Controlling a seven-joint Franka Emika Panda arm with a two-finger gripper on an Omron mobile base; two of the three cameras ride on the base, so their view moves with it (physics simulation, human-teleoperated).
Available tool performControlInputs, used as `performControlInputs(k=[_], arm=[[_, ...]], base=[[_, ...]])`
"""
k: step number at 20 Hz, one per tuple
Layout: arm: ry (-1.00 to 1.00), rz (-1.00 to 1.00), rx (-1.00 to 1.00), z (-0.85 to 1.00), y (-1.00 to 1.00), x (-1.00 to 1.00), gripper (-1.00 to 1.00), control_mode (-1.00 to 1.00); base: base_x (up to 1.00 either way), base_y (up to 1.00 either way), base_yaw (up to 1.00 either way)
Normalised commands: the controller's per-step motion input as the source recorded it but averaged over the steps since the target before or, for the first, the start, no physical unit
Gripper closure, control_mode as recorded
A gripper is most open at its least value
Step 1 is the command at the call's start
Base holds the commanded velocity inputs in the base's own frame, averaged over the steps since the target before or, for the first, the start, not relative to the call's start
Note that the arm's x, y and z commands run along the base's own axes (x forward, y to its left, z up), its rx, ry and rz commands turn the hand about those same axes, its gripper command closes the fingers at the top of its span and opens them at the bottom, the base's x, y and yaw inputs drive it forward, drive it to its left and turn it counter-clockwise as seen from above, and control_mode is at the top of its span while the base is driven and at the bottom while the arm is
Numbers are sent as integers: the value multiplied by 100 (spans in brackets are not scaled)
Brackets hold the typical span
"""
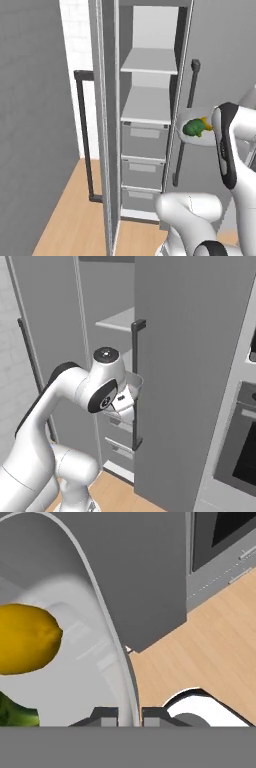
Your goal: Take the meat container that has the steak and place it on the second highest rack of the freezer. Then take the vegetable container that has the broccoli and lemon and place it on the highest rack of the freezer.
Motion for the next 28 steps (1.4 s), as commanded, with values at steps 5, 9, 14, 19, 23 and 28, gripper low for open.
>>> performControlInputs(k=[5, 9, 14, 19, 23, 28], arm=[[0, 0, 0, 0, 0, 0, 100, 100], [0, 0, 0, 0, 0, 0, 100, 100], [0, 0, 0, 0, 0, 0, 100, 100], [0, 0, 0, 0, 0, 0, 100, 100], [0, 0, 0, 0, 0, 0, 100, 100], [0, 0, 0, 0, 0, 0, 100, 100]], base=[[50, 13, 25], [29, 31, 27], [46, 8, 27], [69, 35, 17], [46, -3, 5], [44, -20, 0]])
